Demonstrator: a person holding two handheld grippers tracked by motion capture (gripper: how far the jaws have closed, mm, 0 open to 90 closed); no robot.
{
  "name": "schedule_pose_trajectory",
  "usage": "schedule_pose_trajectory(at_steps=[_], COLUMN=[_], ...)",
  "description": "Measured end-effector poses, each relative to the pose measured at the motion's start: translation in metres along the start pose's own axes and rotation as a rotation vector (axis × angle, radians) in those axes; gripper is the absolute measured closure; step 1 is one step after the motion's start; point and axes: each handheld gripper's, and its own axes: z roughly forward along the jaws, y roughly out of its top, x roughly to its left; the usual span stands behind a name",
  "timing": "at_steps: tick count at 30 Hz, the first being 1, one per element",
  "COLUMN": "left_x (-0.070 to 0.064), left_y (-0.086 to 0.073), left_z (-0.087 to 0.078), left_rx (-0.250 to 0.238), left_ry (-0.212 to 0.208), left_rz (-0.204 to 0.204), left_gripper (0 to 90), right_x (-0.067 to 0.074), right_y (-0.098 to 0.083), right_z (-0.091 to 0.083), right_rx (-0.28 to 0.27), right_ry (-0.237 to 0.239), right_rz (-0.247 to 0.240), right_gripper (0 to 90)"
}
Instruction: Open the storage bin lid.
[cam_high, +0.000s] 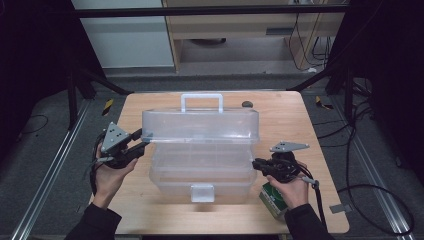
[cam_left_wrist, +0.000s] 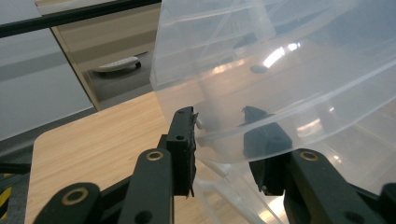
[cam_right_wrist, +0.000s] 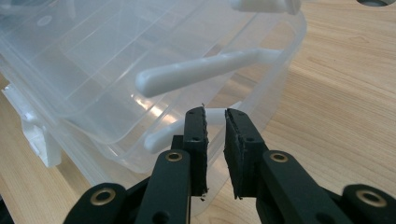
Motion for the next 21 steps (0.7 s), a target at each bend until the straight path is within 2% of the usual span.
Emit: schedule_pose_trajectory(at_steps=[9, 13, 21], left_x=[0.005, 0.008, 0.012], left_y=[0.01, 0.016, 0.025], left_z=[0.006, 0.01, 0.017], left_rx=[-0.017, -0.025, -0.032], left_ry=[0.013, 0.023, 0.055], left_rz=[-0.014, -0.034, -0.027], left_gripper=[64.1, 64.8, 67.7], right_x=[0.001, 0.001, 0.001], right_y=[0.0, 0.0, 0.0], right_z=[0.0, 0.0, 0.0], right_rx=[-0.001, -0.002, 0.0], right_ry=[-0.003, -0.001, -0.01], right_rz=[-0.005, -0.007, -0.011], right_gripper=[79.3, 79.3, 79.4])
